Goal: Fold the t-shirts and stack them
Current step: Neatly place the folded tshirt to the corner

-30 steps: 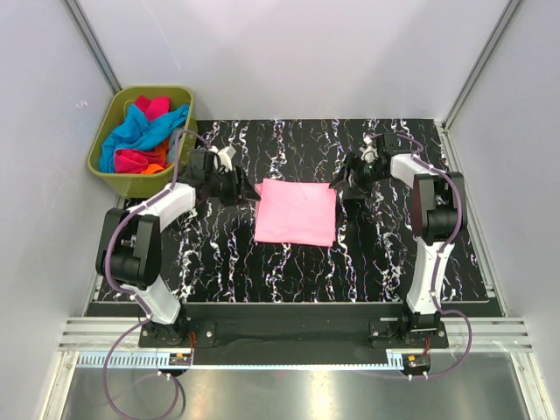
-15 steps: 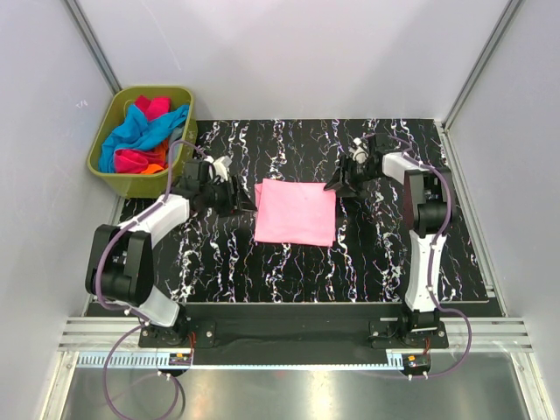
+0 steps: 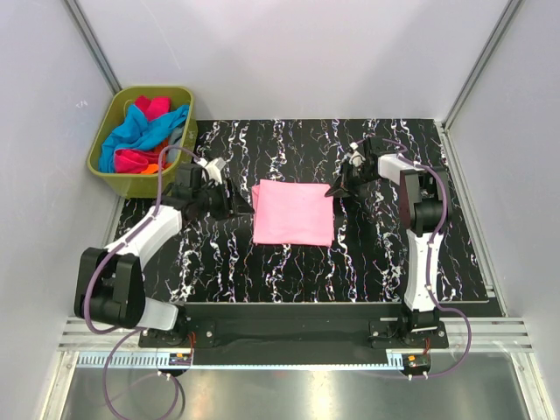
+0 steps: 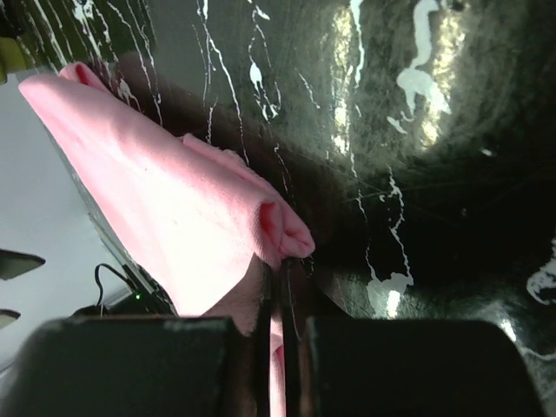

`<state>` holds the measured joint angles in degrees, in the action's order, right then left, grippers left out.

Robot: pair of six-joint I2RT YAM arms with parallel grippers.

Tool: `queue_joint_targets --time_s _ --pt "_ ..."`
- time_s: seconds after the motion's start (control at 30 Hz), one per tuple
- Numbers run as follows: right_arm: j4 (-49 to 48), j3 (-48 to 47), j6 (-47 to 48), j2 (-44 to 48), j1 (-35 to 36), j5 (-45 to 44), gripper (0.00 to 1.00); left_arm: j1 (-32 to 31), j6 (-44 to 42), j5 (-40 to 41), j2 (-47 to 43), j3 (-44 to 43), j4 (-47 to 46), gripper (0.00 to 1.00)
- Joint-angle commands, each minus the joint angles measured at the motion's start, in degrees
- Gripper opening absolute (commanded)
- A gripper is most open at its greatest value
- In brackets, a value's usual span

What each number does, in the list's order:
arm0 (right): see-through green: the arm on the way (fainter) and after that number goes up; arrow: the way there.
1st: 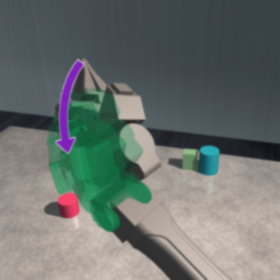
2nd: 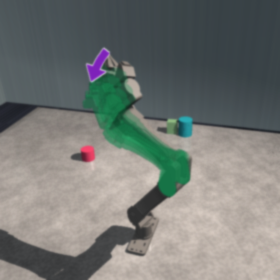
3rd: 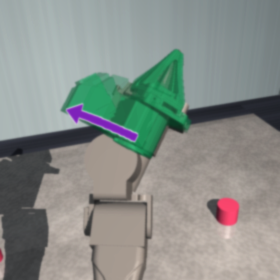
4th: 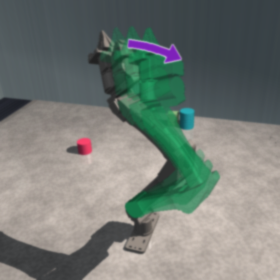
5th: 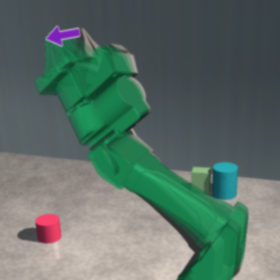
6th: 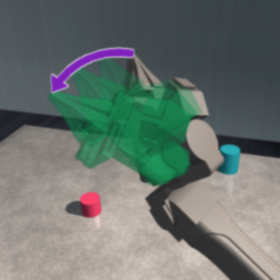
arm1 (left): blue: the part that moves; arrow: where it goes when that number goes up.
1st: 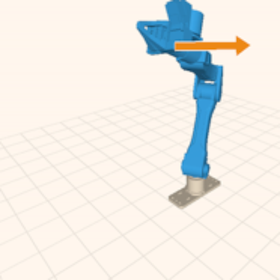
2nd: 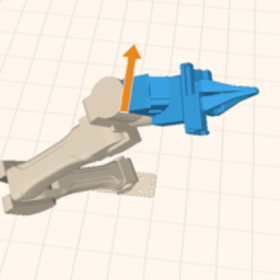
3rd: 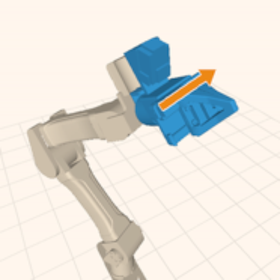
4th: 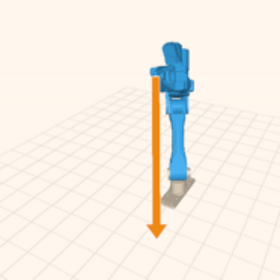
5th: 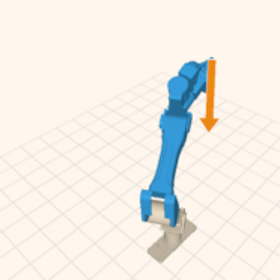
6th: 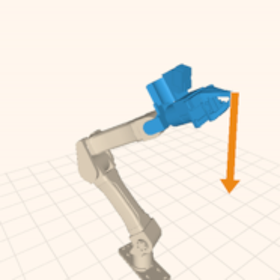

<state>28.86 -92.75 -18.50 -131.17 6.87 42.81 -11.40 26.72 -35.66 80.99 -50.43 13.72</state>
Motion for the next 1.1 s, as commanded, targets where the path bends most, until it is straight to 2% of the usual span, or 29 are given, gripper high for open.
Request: queue_joint_targets --time_s 0.0,0.1,0.23,0.5,0.63,0.73,0.83,0.93,1.07 --pt "1.0 0.6 -0.6 4.9 0.5 -6.9 0.00 0.2 0.9 -1.4 -4.0 1.9 -1.1 0.58" --pt "4.6 1.4 0.7 8.1 0.3 -10.9 0.00 0.2 0.6 -1.4 -5.9 3.4 -1.1 0.58" --pt "11.4 1.3 5.9 11.3 -0.8 -20.5 0.00 0.3 0.0 -0.9 -6.9 4.5 -1.1 0.58" --pt "19.3 -6.5 12.2 11.8 -6.5 -39.3 0.00 0.2 -1.8 -3.4 -6.4 3.8 -1.0 0.57" --pt "19.2 -15.8 10.1 6.7 -12.1 -44.9 0.00 0.3 -3.3 -5.3 -5.7 3.0 -1.0 0.57" --pt "18.3 -26.6 7.3 0.4 -14.3 -49.1 0.00 0.2 -3.4 -6.4 -5.6 2.8 -1.0 0.57" --pt "17.7 -41.0 4.3 -7.1 -15.7 -50.3 0.00 -0.2 -2.3 -7.1 -5.4 3.6 -2.4 0.57" --pt "17.4 -51.7 2.9 -14.4 -16.6 -51.1 0.00 -0.6 -1.5 -8.2 -4.0 3.9 -3.4 0.57" --pt "15.7 -61.1 1.9 -22.7 -17.2 -52.5 0.00 -1.5 -0.8 -9.5 -1.6 2.5 -3.8 0.57"
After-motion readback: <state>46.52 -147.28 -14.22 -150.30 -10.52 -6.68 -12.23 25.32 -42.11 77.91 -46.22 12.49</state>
